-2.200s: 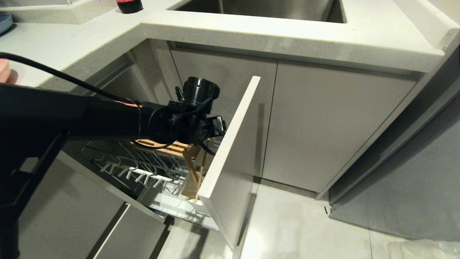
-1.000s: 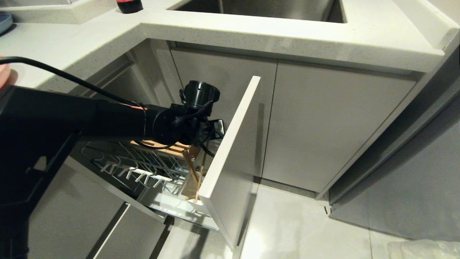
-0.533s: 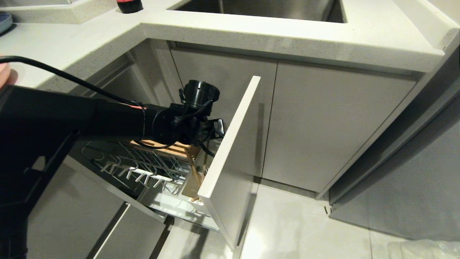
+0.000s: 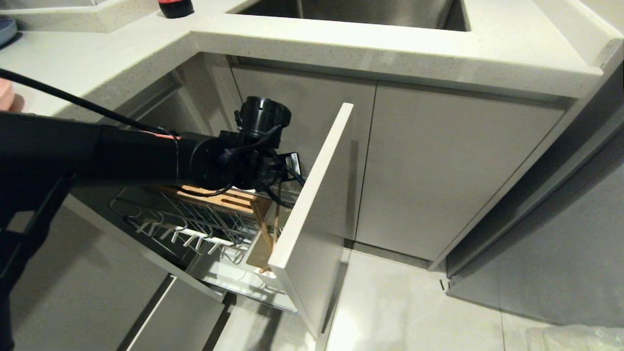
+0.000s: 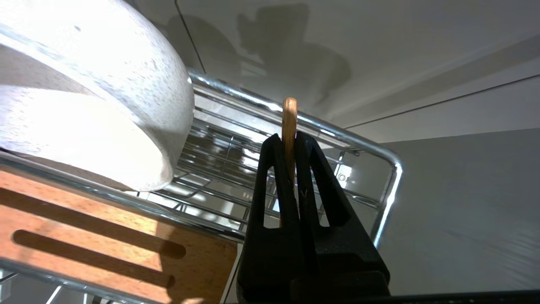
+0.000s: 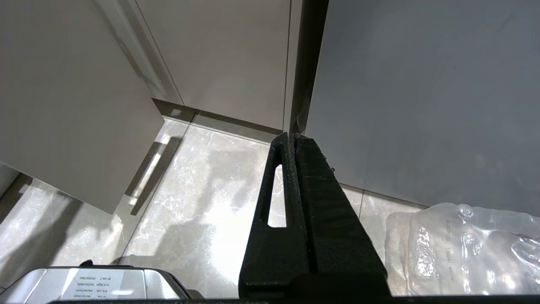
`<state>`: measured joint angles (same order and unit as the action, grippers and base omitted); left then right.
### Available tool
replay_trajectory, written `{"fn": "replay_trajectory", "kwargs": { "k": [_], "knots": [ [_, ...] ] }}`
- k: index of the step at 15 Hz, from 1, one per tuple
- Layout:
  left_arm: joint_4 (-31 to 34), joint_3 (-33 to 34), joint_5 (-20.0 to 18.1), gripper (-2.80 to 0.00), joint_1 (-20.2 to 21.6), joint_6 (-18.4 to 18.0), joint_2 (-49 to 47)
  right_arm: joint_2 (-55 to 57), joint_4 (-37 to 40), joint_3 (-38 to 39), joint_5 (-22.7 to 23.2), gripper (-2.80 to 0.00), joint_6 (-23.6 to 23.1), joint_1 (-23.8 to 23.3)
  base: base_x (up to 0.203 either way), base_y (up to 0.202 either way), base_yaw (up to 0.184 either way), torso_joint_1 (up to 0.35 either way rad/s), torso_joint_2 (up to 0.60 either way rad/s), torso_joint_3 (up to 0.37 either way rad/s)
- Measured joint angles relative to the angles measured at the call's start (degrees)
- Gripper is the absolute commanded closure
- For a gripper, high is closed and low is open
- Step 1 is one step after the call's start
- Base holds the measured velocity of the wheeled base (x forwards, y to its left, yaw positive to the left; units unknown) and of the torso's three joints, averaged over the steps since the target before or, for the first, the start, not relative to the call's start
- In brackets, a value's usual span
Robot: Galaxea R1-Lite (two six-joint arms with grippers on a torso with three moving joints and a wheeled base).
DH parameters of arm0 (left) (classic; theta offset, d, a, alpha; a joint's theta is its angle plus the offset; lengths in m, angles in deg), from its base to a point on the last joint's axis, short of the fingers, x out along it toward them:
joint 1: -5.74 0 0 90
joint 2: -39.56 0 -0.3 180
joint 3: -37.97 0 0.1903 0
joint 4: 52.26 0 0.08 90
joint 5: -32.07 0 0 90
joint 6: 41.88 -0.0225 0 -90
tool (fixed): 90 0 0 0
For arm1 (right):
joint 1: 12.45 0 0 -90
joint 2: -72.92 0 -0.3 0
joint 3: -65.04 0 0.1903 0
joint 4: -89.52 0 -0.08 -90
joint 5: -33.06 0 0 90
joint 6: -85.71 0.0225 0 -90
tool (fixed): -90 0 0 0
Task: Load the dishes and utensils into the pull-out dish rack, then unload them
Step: Pick up the spoon and place it in the cupboard
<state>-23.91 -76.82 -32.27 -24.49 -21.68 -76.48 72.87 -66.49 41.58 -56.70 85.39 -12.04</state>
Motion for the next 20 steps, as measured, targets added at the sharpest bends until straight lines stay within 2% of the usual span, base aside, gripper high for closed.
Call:
{"fn": "replay_trajectory", "kwargs": {
  "k": [17,20],
  "knots": [
    [-0.84,2.89,1.34,0.0,-0.02,-0.53,13.68,0.0,-0.01,0.0,0.0,0.0,-0.01,0.0,0.0,0.0,0.0,0.0,0.0,0.0],
    [-4.12,7.0,1.92,0.0,0.0,-3.51,18.45,0.0,0.0,0.0,0.0,0.0,0.0,0.0,0.0,0.0,0.0,0.0,0.0,0.0]
  ]
}}
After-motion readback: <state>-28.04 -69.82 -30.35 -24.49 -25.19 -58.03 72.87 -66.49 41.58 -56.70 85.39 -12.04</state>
